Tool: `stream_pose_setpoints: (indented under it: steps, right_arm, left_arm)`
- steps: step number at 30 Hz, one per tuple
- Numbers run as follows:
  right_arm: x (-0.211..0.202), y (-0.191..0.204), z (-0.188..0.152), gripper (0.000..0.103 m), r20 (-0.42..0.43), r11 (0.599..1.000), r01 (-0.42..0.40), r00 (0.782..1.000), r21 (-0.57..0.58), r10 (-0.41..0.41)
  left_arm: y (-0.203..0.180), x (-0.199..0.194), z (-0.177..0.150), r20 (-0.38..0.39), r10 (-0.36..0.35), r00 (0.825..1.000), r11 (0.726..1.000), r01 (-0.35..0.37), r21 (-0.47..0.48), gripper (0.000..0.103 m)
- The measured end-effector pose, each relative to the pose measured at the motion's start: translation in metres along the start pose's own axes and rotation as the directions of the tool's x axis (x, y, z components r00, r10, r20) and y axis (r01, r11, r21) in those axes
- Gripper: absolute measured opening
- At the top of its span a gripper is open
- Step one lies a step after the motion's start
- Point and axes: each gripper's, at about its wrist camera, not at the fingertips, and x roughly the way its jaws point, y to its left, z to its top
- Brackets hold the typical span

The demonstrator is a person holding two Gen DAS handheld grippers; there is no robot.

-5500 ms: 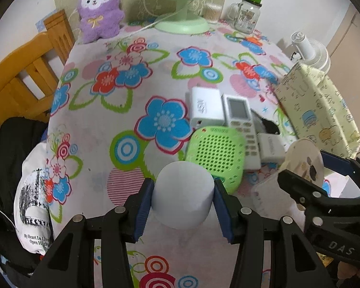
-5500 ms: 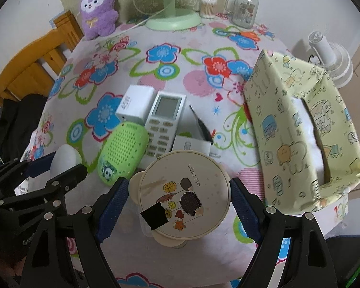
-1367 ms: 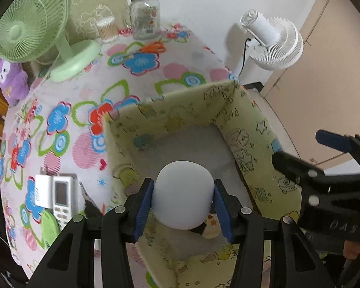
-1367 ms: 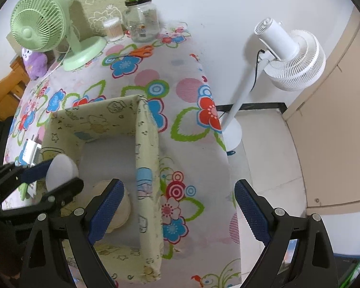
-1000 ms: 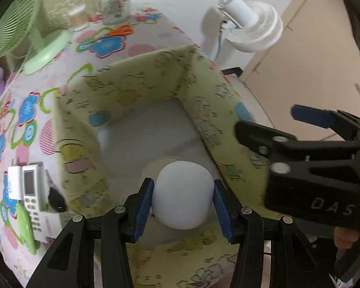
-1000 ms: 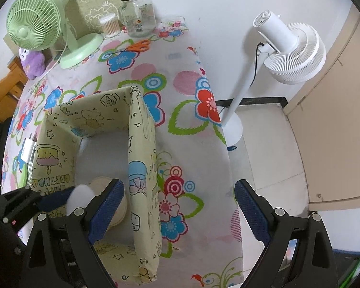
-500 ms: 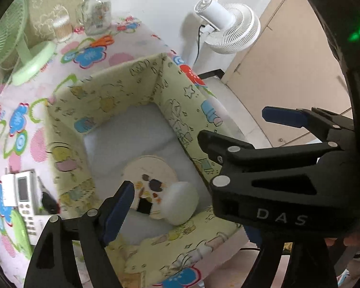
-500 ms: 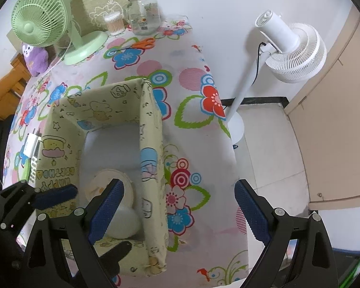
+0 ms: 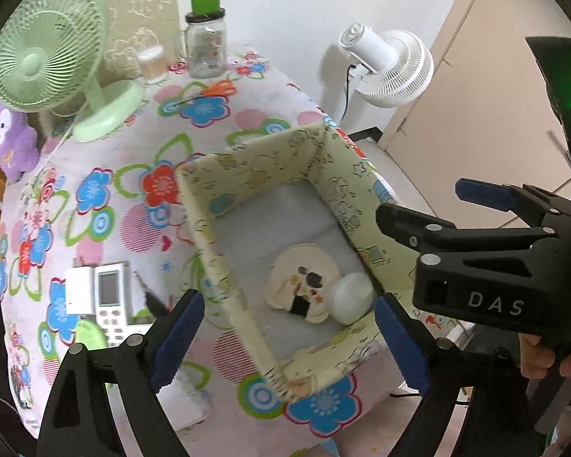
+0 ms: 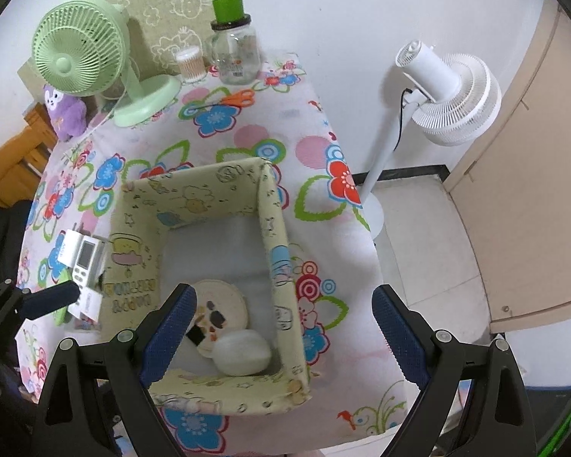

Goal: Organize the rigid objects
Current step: 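Withdraw both grippers from the fabric box back over the table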

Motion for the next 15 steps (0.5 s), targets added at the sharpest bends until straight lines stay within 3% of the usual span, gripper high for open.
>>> stream_pose_setpoints:
  steps: [15]
  right_arm:
    - [-0.039, 0.052, -0.009, 0.095, 0.058, 1.000, 0.003, 0.998, -0.024, -0.002]
  left_arm:
    - [0.033, -0.044, -0.018, 0.057, 0.032, 0.998, 0.999, -0.031, -0.007, 0.094]
